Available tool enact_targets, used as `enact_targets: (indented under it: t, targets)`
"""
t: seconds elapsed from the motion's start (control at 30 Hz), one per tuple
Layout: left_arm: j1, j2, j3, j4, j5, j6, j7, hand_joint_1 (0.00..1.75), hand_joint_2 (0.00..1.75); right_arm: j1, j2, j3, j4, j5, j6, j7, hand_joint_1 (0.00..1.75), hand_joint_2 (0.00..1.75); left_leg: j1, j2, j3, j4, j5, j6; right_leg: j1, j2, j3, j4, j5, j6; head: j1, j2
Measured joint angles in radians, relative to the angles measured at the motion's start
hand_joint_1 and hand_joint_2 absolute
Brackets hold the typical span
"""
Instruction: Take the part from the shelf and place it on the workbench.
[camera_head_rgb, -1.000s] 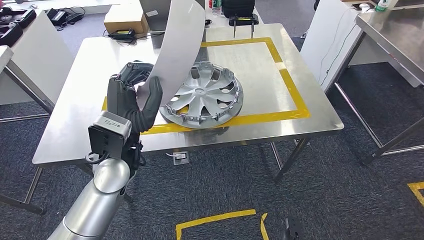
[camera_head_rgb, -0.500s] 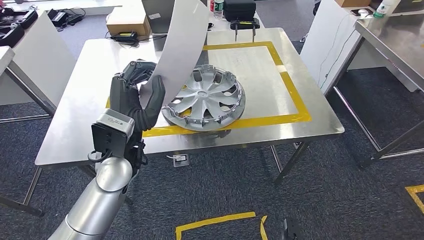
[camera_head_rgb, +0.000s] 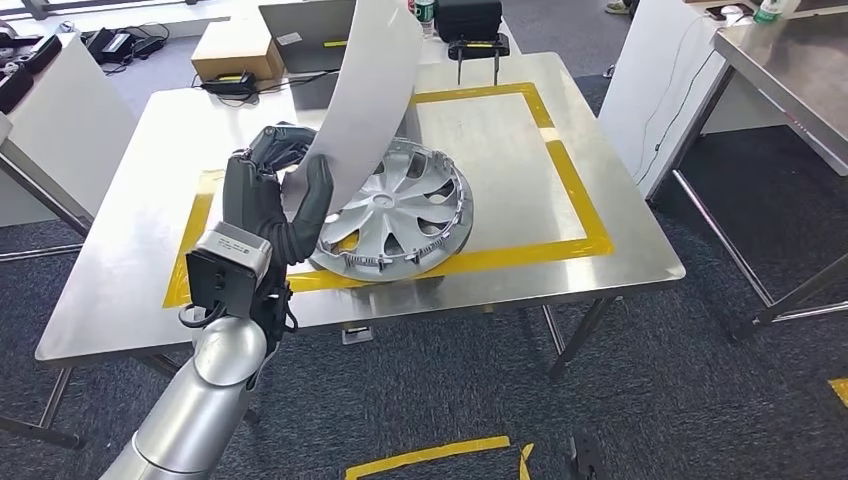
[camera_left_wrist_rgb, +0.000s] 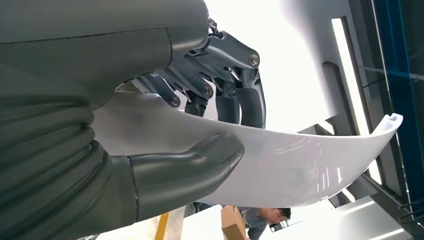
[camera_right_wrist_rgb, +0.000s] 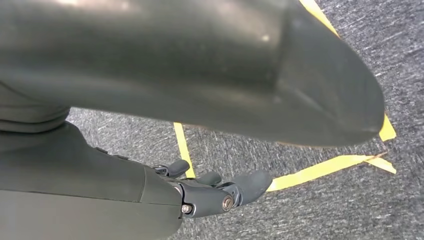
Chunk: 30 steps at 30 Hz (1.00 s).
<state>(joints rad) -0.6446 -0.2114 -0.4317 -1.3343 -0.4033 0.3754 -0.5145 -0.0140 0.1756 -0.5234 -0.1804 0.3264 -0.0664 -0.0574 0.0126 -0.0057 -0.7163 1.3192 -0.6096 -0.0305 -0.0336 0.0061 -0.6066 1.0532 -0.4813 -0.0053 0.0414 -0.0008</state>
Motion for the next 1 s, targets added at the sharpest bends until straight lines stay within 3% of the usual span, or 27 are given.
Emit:
enact_targets:
  t: [0.03,0.1,0.17,0.23,0.33,0.43,0.47,0.5,0.53,0.6,0.67,0.73,0.83,1.0]
  targets:
    - [0.0,0.001,-0.001,0.0,0.0,0.0,0.0,1.75,1.75,0.0,0.0,-0.001,0.0,0.0,0.0,0.0,0.0,0.0,-0.001,0.0,0.002,-0.034,0.041,0.006,0.001,0.001,0.008,0.0,-0.005,0.001,0.0,0.0]
    - [-0.001,0.002,-0.001,0.0,0.0,0.0,0.0,1.75,1.75,0.001,0.001,-0.002,0.0,0.0,0.0,0.0,0.0,0.0,-0.007,0.0,0.046,-0.166,0.133,0.022,0.004,0.003,0.025,-0.001,-0.017,0.005,0.0,0.0]
    - [-0.002,0.003,-0.002,0.0,0.0,0.0,0.0,1.75,1.75,0.0,0.001,-0.003,0.0,0.0,0.0,0.001,0.0,0.0,-0.016,0.0,0.081,-0.256,0.169,0.033,0.005,0.004,0.032,-0.003,-0.024,0.016,-0.001,0.0]
    - [-0.002,0.003,-0.002,0.0,0.0,0.0,0.0,1.75,1.75,-0.001,0.002,-0.003,0.0,0.0,0.0,0.003,0.0,0.0,-0.021,-0.004,0.088,-0.274,0.164,0.035,0.004,0.002,0.034,-0.01,-0.025,0.03,-0.002,0.0]
    - [-0.003,0.002,-0.002,-0.001,0.0,-0.001,0.0,1.75,1.75,-0.003,0.002,-0.003,0.0,0.001,0.0,0.003,0.0,0.0,-0.014,-0.005,0.102,-0.291,0.166,0.048,0.003,-0.002,0.025,0.015,-0.044,0.046,0.0,0.0]
    - [-0.003,0.002,-0.002,0.002,0.0,-0.001,0.0,1.75,1.75,-0.002,0.001,-0.004,0.0,0.002,0.0,0.006,0.0,0.0,-0.015,-0.002,0.113,-0.296,0.16,0.063,0.007,-0.003,-0.068,0.186,-0.114,0.051,0.004,0.0]
    - [-0.002,0.002,-0.002,0.004,0.0,-0.001,0.001,1.75,1.75,-0.002,0.0,-0.004,0.0,0.002,0.0,0.008,0.0,0.0,-0.017,-0.002,0.114,-0.295,0.157,0.065,0.007,-0.003,-0.101,0.235,-0.124,0.052,0.004,0.0]
    - [-0.001,0.002,-0.002,0.006,0.0,-0.001,0.001,1.75,1.75,-0.001,0.0,-0.004,0.0,0.003,0.0,0.01,0.0,0.0,-0.019,-0.003,0.115,-0.292,0.154,0.067,0.007,-0.003,-0.119,0.253,-0.115,0.052,0.004,0.0]
    - [0.0,0.002,-0.002,0.007,0.0,-0.001,0.001,1.75,1.75,0.0,0.0,-0.004,0.0,0.003,0.0,0.011,0.0,0.0,-0.02,-0.004,0.117,-0.289,0.15,0.067,0.008,-0.003,-0.117,0.231,-0.087,0.05,0.004,0.0]
    - [0.0,0.002,-0.002,0.008,0.0,-0.001,0.001,1.75,1.75,0.0,-0.001,-0.004,0.0,0.005,0.0,0.01,0.0,0.0,-0.02,-0.006,0.124,-0.283,0.14,0.063,0.009,-0.003,-0.068,0.107,-0.011,0.044,0.004,0.0]
    - [-0.001,0.002,-0.002,0.009,-0.001,-0.001,0.001,1.75,1.75,-0.002,-0.002,-0.004,0.0,0.007,0.001,0.01,0.0,0.0,-0.023,-0.008,0.124,-0.276,0.132,0.054,0.014,-0.003,-0.024,0.01,0.022,0.033,0.004,0.0]
    - [-0.002,0.003,-0.003,0.01,-0.003,-0.001,0.002,1.75,1.75,-0.001,-0.002,-0.004,0.0,0.01,0.001,0.01,0.0,0.0,-0.028,-0.009,0.123,-0.274,0.129,0.05,0.016,-0.002,-0.014,-0.013,0.023,0.027,0.004,0.0]
    - [-0.003,0.005,-0.003,0.012,-0.006,-0.001,0.002,1.75,1.75,0.0,-0.003,-0.005,0.0,0.011,0.001,0.009,0.0,0.0,-0.029,-0.008,0.127,-0.281,0.131,0.053,0.016,0.0,-0.014,-0.014,0.024,0.025,0.004,0.0]
    - [-0.004,0.005,-0.003,0.016,-0.006,-0.001,0.004,1.75,1.75,-0.001,-0.003,-0.005,0.0,0.012,0.003,0.009,0.0,0.0,-0.029,-0.007,0.132,-0.289,0.133,0.044,0.016,0.0,-0.013,-0.014,0.021,0.02,0.004,0.0]
